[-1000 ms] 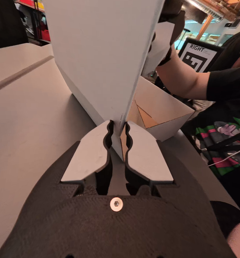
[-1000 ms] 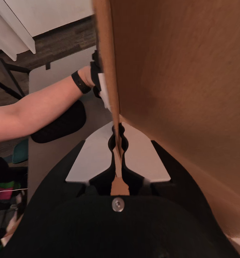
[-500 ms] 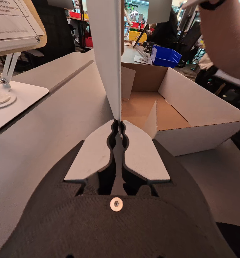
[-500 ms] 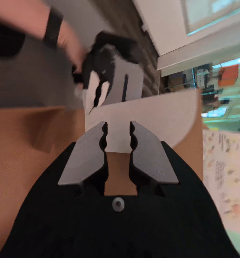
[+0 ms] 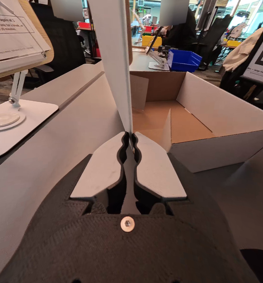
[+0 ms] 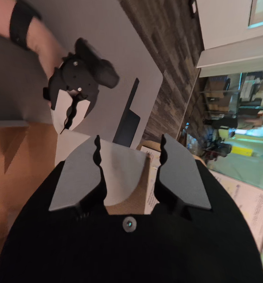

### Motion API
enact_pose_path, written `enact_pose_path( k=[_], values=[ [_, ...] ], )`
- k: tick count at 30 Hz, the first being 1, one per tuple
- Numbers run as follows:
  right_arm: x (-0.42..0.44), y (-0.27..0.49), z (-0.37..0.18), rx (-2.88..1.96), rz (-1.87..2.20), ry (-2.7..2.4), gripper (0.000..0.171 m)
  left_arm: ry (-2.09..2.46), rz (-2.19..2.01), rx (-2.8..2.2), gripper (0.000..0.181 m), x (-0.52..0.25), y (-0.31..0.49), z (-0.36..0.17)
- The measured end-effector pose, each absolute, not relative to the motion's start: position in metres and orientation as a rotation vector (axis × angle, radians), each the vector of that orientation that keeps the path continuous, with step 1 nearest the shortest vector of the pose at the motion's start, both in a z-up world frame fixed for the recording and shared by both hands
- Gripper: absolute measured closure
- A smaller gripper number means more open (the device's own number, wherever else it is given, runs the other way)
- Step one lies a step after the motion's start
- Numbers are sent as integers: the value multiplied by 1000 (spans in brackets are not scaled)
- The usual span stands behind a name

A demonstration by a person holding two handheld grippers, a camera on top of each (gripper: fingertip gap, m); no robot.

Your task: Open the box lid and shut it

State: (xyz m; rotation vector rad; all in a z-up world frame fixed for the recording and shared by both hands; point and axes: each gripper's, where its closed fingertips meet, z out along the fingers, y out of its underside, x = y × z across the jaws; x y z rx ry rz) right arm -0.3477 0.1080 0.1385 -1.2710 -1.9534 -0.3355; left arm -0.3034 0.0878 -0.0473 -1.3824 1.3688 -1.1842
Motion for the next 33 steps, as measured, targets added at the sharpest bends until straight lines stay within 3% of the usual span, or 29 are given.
enact_pose_path(
  k=[4,5,7,11,15,18,28,31,33],
  values=[
    [-318,122,127,-1684,-118,-1920,88,1381,-1134,-1370,178,-303,90,-48],
    [-310,122,118,-1763,-94,-1950,93,1386,-1122,-1356,178,-303,89,-46],
    [-304,113,106,-1850,6,-2024,137,1391,-1120,-1350,178,-302,88,-46],
    [-306,97,101,-1954,199,-2081,165,1316,-1192,-1411,176,-303,96,-50],
    [-306,99,102,-1964,211,-2087,166,1304,-1139,-1478,159,-305,104,-61],
    [-305,98,102,-1964,202,-2093,166,1302,-1141,-1381,176,-299,99,-50],
    [-301,106,104,-2044,242,-2044,166,1279,-1144,-1422,177,-295,102,-48],
    [-301,107,103,-2064,258,-2038,165,1199,-1171,-1352,166,-293,104,-28],
    [-301,107,103,-2054,250,-2038,166,1214,-1109,-1349,178,-294,107,-27]
  ],
)
